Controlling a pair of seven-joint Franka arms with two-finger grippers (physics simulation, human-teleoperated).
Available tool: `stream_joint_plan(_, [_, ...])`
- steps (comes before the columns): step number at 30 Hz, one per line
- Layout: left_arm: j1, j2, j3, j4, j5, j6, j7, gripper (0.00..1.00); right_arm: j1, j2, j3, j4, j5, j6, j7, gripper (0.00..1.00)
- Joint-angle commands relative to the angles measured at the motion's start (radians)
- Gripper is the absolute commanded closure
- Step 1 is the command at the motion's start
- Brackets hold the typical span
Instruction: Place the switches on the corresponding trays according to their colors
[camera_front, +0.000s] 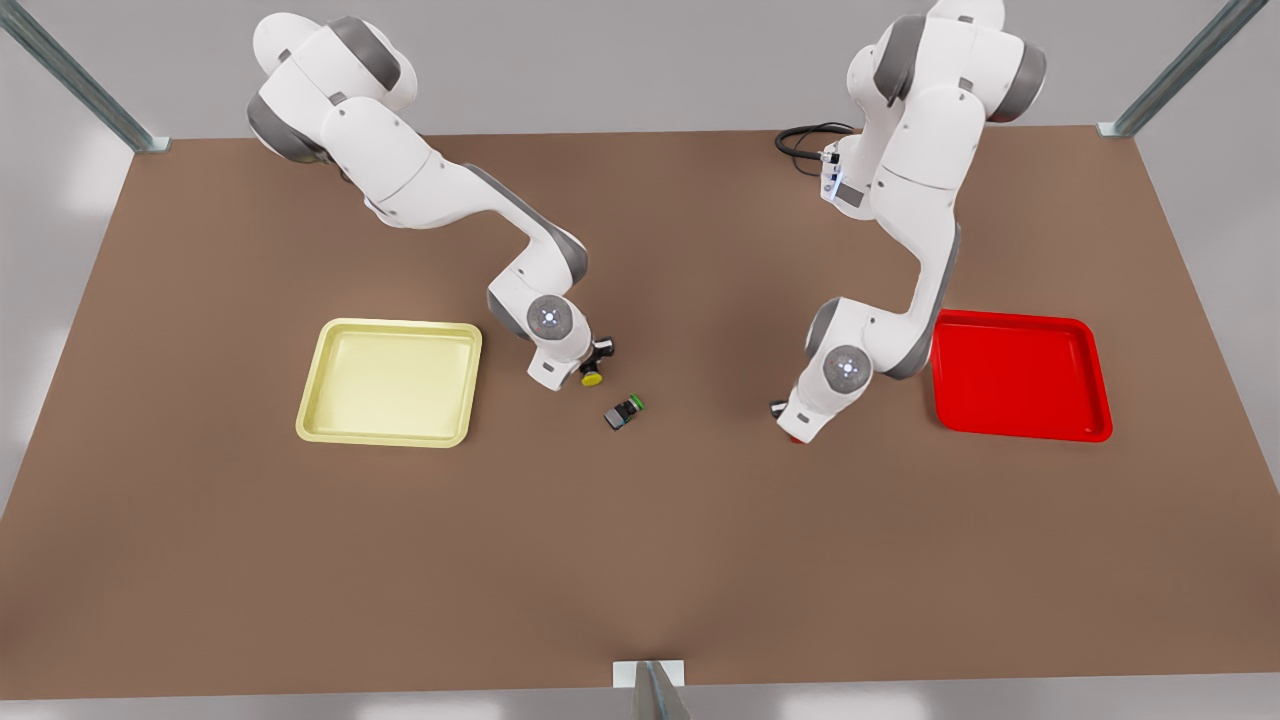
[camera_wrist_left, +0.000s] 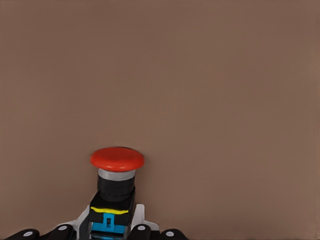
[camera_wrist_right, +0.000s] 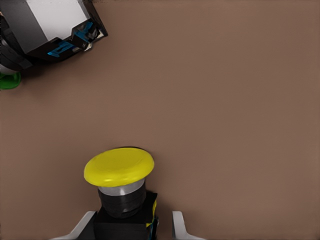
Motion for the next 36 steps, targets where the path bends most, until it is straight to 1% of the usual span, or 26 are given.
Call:
stream_joint_plan(1, [0.0,0.0,0.0,0.002,0.001,0.0,0.0,0.54,0.0,0.0,0.001,0.0,0.0,0.0,0.001,0.52])
stream_joint_plan(5, [0.0,-0.006,0.001,0.003,0.001,-0.014,0.001,0.54,0.002,0.0,0.001,0.0,0.003,0.0,0.005,0.53])
stream_joint_plan(12, [0.0,0.0,0.003,0.0,0.014,-0.017,0.001,0.57,-0.006,-0.005,0.004,0.003,0.006,-0.002,0.011,0.49])
stream_joint_plan(15, [0.002,-0.012,0.003,0.002,0.015,-0.032,0.004,0.57,-0.008,-0.046,0.01,-0.011,0.011,-0.008,0.018,0.48])
stream_joint_plan(16, [0.002,-0.037,0.02,0.002,0.015,-0.061,0.012,0.57,0.003,-0.068,0.013,-0.017,0.052,-0.009,0.016,0.41])
stream_joint_plan(17, [0.009,-0.067,0.021,0.002,0.017,-0.101,0.02,0.57,0.003,-0.066,0.013,-0.018,0.052,-0.003,0.016,0.23])
stream_joint_plan(18, [0.017,-0.1,0.043,-0.001,0.018,-0.152,0.035,0.57,0.005,-0.064,0.013,-0.018,0.052,0.003,0.016,0.02])
stream_joint_plan(19, [0.017,-0.133,0.066,-0.008,0.018,-0.21,0.073,0.57,0.005,-0.063,0.013,-0.018,0.052,0.005,0.018,0.0])
stream_joint_plan(20, [0.017,-0.187,0.107,-0.055,0.018,-0.238,0.138,0.57,0.005,-0.058,0.011,-0.018,0.052,0.006,0.018,0.0])
stream_joint_plan(22, [0.017,-0.296,0.225,-0.179,0.017,-0.238,0.317,0.57,0.005,-0.06,0.013,-0.017,0.052,0.005,0.016,0.0])
stream_joint_plan(23, [0.017,-0.322,0.287,-0.228,0.017,-0.235,0.394,0.57,0.005,-0.06,0.011,-0.017,0.052,0.006,0.016,0.0])
stream_joint_plan(25, [0.017,-0.327,0.396,-0.242,0.017,-0.23,0.518,0.57,0.005,-0.058,0.013,-0.015,0.052,0.006,0.016,0.0])
stream_joint_plan(27, [0.018,-0.284,0.512,-0.233,0.017,-0.183,0.626,0.57,0.005,-0.058,0.013,-0.014,0.052,0.005,0.016,0.0])
stream_joint_plan(28, [0.026,-0.276,0.54,-0.232,0.017,-0.181,0.666,0.45,0.005,-0.058,0.011,-0.014,0.052,0.005,0.016,0.0])
stream_joint_plan(29, [0.046,-0.273,0.543,-0.225,0.017,-0.186,0.695,0.17,0.005,-0.058,0.011,-0.014,0.052,0.005,0.016,0.0])
stream_joint_plan(30, [0.046,-0.284,0.561,-0.225,0.017,-0.215,0.707,0.0,0.005,-0.058,0.013,-0.012,0.052,0.005,0.016,0.0])
stream_joint_plan(31, [0.046,-0.29,0.603,-0.225,0.018,-0.236,0.722,0.0,0.005,-0.058,0.011,-0.014,0.052,0.005,0.016,0.0])
stream_joint_plan(33, [0.046,-0.298,0.618,-0.225,0.018,-0.291,0.747,0.0,0.005,-0.058,0.011,-0.014,0.052,0.003,0.014,0.0])
stream_joint_plan(34, [0.046,-0.29,0.618,-0.221,0.064,-0.317,0.745,0.0,0.003,-0.061,0.013,-0.011,0.052,-0.003,0.014,0.0])
stream_joint_plan(36, [0.046,-0.295,0.617,-0.124,0.057,-0.393,0.726,0.0,0.003,-0.066,0.011,-0.011,0.051,-0.006,0.005,0.0])
